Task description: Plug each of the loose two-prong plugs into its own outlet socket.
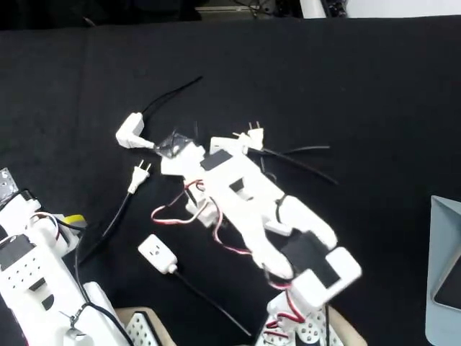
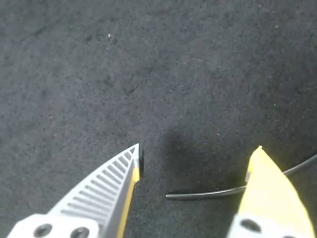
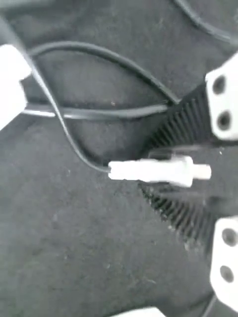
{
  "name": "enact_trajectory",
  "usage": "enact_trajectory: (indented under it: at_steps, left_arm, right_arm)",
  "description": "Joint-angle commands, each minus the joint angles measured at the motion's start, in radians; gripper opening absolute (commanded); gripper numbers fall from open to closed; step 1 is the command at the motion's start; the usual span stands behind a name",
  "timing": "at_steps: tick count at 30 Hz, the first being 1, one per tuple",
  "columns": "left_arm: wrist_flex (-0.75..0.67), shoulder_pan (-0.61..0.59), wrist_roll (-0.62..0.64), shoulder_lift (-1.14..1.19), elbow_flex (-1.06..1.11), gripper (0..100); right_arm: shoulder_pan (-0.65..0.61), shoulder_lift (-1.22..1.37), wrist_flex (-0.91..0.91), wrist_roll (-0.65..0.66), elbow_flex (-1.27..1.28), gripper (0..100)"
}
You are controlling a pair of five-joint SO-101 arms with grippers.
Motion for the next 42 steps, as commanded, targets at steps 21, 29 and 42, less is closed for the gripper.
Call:
enact_trajectory:
  at_steps: [21,29,42]
  left_arm:
    - [-0.021,-0.005,0.006,-0.014,0.007,34]
    - [-0.021,-0.005,0.006,-0.014,0.007,34]
    - [-0.021,-0.005,0.005,-0.014,0.007,34]
  right_arm:
    - [-0.018,0.05,0.054,-0.063,-0.056,10.2]
    - [-0.02,0.056,0.104,-0.064,-0.104,10.1]
    - [-0.023,0.05,0.081,-0.057,-0.102,1.2]
